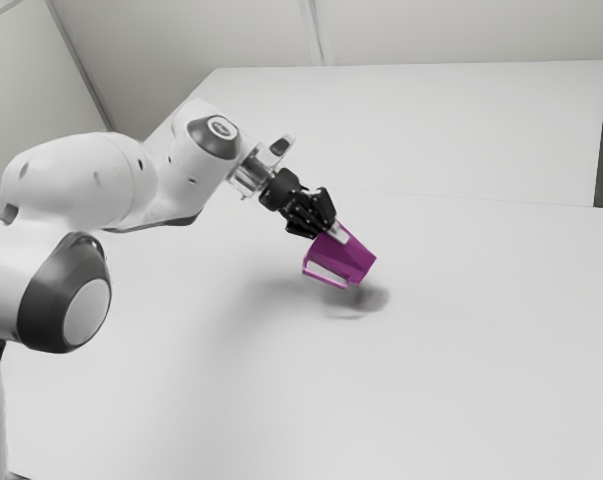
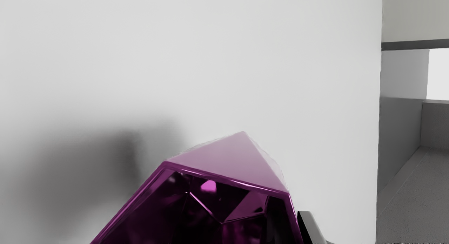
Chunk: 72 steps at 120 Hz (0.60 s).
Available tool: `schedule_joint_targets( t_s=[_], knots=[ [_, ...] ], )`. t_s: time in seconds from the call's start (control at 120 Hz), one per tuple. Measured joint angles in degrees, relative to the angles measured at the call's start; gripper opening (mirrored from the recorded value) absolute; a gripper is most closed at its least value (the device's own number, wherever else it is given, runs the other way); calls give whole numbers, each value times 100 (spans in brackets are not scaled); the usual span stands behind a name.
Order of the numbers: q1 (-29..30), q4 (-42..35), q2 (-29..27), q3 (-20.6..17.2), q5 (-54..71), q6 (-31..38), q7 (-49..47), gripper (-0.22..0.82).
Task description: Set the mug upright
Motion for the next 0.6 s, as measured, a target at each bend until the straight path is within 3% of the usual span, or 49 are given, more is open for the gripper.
schedule_joint_targets(
  t_s=[0.275,0.475,0.6],
  knots=[
    [213,-94,-1237,-539,3124,376,-207,-18],
    [418,-432,-1470,-788,5104,733,-363,-18],
    [461,-1066,-1566,-909,5997,1101,-450,-18]
  ],
)
